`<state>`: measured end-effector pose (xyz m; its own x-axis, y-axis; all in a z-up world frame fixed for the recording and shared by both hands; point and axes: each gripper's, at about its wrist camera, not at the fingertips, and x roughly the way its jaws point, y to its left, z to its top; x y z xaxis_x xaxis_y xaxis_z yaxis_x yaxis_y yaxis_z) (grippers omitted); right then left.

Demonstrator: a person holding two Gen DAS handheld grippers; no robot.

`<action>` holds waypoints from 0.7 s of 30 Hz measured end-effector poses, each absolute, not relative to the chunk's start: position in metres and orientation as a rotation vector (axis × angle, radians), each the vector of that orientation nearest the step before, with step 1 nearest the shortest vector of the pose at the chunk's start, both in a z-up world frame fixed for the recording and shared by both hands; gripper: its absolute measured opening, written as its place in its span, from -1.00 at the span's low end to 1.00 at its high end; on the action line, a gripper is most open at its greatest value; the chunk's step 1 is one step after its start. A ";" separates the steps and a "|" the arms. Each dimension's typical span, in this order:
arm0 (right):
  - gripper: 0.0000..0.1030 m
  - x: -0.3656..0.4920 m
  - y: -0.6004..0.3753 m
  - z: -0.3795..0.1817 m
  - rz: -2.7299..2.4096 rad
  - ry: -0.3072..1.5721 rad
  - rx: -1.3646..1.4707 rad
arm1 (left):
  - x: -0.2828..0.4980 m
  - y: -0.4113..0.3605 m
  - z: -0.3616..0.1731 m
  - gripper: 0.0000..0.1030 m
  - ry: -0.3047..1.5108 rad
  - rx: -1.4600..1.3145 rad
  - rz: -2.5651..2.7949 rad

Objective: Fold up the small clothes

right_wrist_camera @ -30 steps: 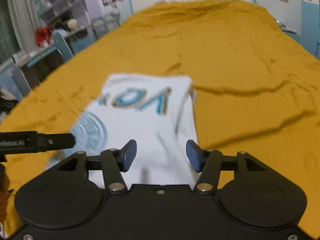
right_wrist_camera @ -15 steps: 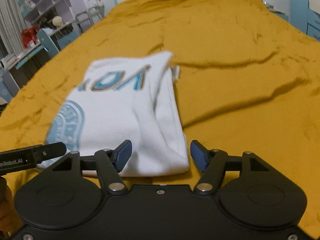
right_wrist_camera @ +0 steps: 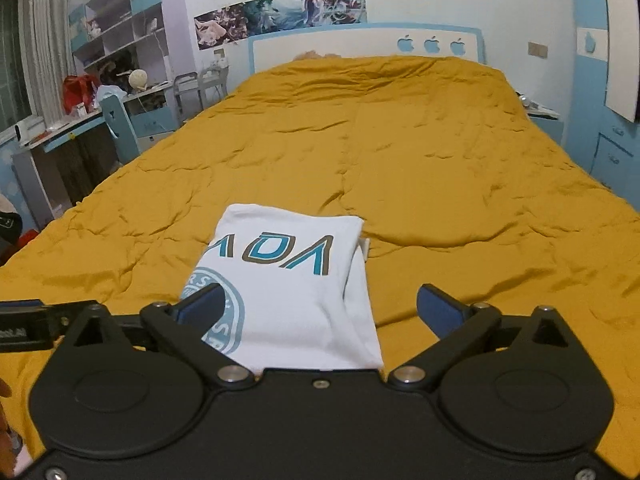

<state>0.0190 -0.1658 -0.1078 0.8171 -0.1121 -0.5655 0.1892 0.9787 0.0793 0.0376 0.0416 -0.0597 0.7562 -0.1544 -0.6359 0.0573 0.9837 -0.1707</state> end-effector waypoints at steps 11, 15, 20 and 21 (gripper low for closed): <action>1.00 -0.021 -0.143 -0.085 -0.141 0.673 0.135 | -0.019 0.051 -0.023 1.00 0.725 -0.193 -0.096; 1.00 -0.029 -0.141 -0.078 -0.125 0.671 0.142 | -0.030 0.050 -0.019 1.00 0.717 -0.176 -0.092; 1.00 -0.034 -0.138 -0.072 -0.119 0.670 0.133 | -0.034 0.049 -0.017 1.00 0.718 -0.141 -0.084; 1.00 -0.035 -0.137 -0.071 -0.121 0.670 0.135 | -0.034 0.050 -0.016 1.00 0.717 -0.140 -0.084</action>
<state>-0.0351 -0.1369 -0.0709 0.7775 -0.0682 -0.6252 0.1551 0.9842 0.0856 -0.0342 0.0499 -0.0161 0.7507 -0.1246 -0.6488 0.0289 0.9873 -0.1562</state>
